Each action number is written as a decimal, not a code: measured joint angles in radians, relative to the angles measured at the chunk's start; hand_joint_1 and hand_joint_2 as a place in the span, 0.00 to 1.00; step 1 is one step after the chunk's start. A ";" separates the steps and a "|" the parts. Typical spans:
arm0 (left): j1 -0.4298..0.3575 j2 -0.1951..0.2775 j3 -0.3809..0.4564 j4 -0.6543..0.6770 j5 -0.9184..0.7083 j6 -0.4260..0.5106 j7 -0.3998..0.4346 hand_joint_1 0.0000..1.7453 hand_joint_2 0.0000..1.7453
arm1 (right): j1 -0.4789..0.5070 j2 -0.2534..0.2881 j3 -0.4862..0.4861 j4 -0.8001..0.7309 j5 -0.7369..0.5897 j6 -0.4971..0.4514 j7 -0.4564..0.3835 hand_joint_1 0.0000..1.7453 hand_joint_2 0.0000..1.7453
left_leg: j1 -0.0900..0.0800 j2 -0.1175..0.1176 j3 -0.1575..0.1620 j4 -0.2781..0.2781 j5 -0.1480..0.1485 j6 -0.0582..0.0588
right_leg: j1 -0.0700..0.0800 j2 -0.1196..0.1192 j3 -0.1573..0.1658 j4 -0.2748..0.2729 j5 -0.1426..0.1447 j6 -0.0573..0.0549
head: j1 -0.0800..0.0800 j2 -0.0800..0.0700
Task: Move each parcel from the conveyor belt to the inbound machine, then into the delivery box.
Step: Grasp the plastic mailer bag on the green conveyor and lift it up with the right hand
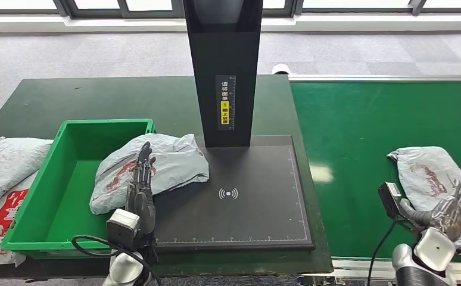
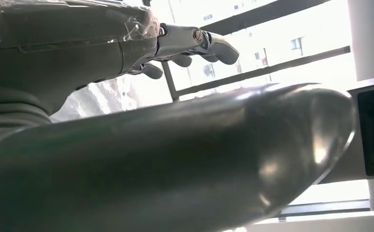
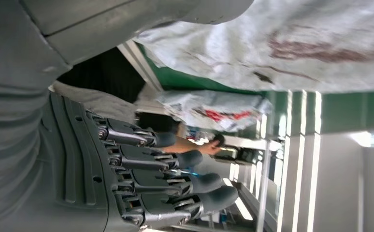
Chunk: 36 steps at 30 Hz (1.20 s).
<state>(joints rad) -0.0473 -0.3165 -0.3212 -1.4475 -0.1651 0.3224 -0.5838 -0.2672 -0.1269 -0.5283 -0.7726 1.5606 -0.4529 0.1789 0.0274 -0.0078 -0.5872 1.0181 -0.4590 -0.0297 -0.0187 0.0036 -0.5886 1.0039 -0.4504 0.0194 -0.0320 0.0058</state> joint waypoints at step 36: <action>-0.131 0.008 0.000 0.184 -0.007 -0.076 -0.072 0.00 0.00 | -0.054 -0.169 -0.266 0.420 -0.060 0.337 -0.118 1.00 1.00 | 0.001 0.000 0.002 0.001 -0.002 0.003 | 0.001 0.001 0.007 -0.005 0.000 0.005 | 0.000 0.000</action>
<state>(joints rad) -0.1783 -0.3086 -0.3212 -1.2632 -0.1718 0.2463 -0.6559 -0.3214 -0.2955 -0.7946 -0.3521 1.5010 -0.1159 0.0606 0.0280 -0.0074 -0.5849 1.0187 -0.4606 -0.0267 -0.0180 0.0042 -0.5815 0.9986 -0.4502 0.0245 -0.0320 0.0057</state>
